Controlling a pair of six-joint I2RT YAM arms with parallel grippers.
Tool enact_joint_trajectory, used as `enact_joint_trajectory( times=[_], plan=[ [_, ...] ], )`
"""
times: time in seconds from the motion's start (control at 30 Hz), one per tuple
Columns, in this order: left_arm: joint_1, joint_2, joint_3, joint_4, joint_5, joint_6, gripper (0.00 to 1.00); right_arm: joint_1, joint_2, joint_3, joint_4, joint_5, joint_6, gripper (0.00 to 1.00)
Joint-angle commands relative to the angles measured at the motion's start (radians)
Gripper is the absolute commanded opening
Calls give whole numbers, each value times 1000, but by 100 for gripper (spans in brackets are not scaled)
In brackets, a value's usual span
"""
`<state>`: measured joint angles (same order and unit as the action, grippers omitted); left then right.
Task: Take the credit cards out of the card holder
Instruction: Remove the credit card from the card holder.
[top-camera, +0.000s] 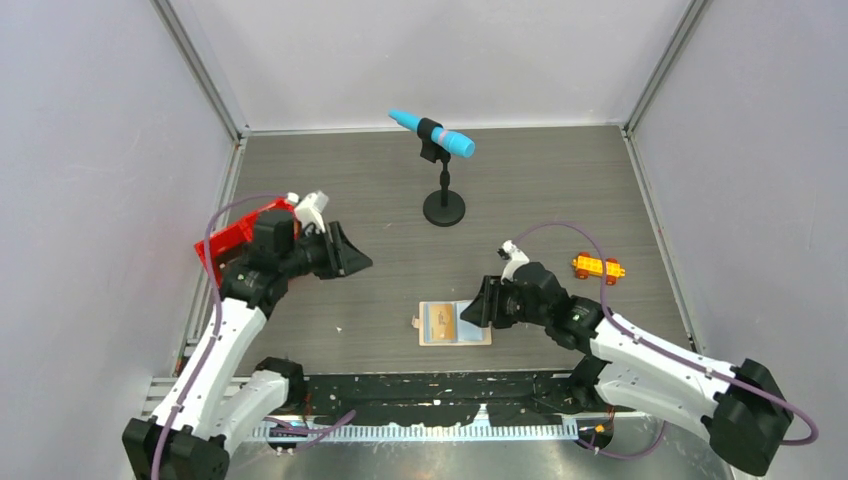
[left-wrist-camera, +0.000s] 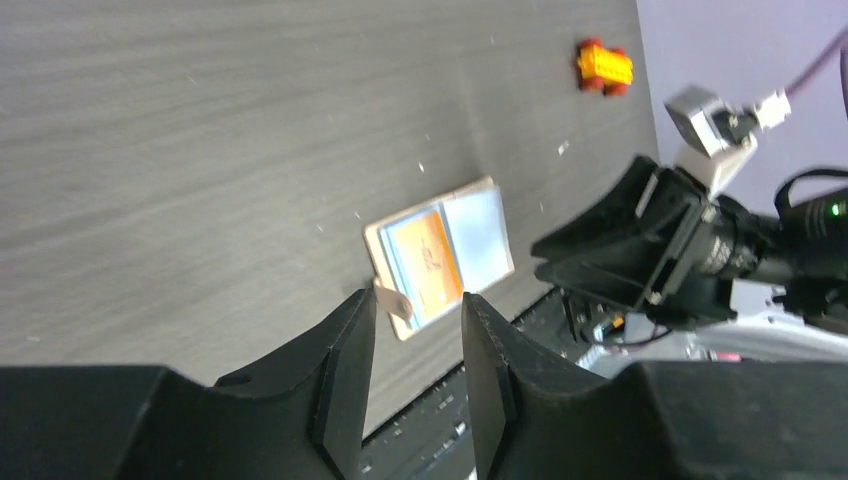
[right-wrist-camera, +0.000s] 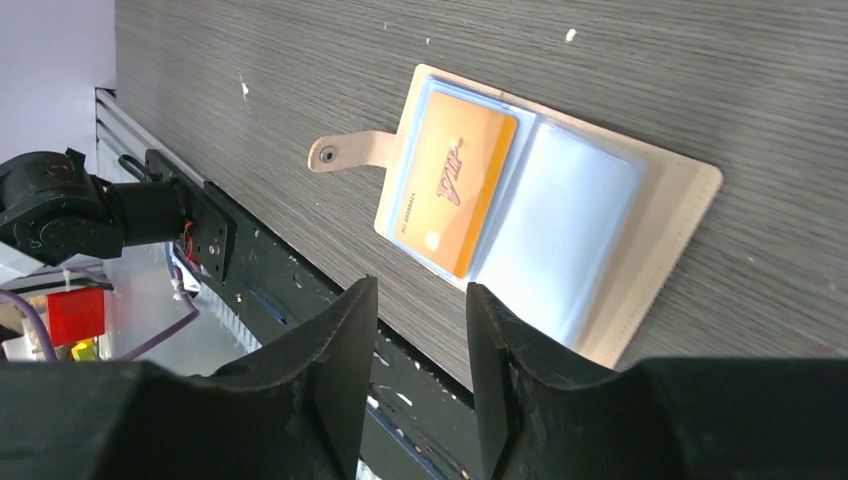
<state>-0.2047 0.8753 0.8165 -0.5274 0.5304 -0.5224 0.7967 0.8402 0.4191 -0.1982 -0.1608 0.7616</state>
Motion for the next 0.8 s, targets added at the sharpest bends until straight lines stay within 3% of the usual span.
enact_joint_trajectory(
  times=[0.0,0.17,0.33,0.77],
  plan=[
    [-103,-42,-110,149,51,-99,39,4,90,40,156,-65,-35,44],
    [-262,38,-197,310,31,-162,37,6,171,36,227,-68,-60,40],
    [-330,149,-259,462,44,-211,31,6,213,18,291,-92,-71,39],
    [-378,388,-399,827,83,-314,25,6,323,-16,435,-126,-55,38]
  ],
)
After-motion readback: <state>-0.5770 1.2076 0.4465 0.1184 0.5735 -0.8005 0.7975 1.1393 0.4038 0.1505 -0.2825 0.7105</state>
